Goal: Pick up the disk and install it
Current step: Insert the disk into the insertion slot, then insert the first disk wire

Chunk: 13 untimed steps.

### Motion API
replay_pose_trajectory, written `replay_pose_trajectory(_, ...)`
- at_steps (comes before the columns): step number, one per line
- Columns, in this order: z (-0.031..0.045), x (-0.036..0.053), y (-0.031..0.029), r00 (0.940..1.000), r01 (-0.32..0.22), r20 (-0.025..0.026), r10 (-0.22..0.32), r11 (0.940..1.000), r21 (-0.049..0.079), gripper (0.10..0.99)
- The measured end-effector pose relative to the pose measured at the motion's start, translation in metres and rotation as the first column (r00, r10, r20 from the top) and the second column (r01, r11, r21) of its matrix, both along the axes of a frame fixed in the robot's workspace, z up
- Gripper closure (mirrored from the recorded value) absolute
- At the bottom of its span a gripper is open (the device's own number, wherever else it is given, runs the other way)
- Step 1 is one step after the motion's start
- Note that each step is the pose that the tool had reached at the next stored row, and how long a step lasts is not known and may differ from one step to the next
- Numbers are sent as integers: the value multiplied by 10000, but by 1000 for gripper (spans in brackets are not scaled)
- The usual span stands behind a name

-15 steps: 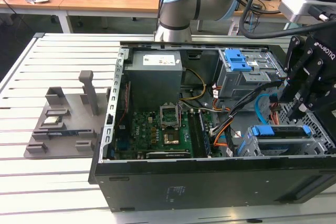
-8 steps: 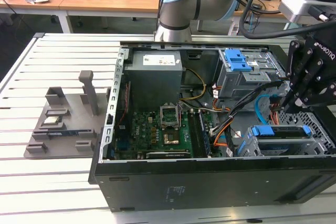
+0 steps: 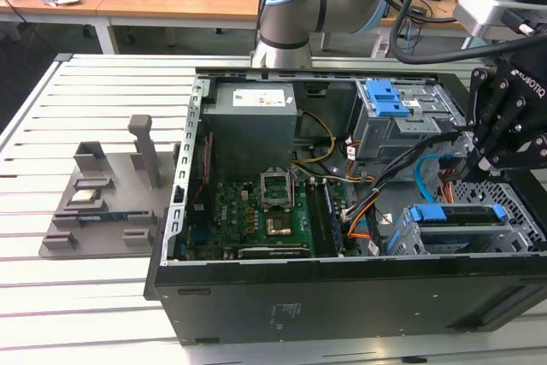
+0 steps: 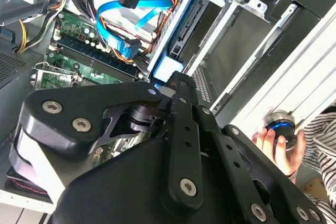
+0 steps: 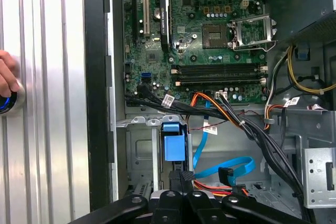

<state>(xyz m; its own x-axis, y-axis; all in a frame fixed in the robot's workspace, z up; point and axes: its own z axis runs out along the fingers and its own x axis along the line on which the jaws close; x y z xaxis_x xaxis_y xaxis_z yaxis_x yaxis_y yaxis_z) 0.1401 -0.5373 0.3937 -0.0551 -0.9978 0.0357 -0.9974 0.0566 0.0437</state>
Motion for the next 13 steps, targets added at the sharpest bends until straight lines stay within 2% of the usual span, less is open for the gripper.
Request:
replay_pose_trajectory(4, -2, 0, 0, 10000, 1, 0, -1, 10000, 0, 980)
replay_pose_trajectory(9, -2, 67, 45, 10000, 0, 0, 0, 10000, -13, 980)
replay_pose_trajectory(13, -2, 135, 106, 10000, 0, 0, 0, 10000, -39, 980)
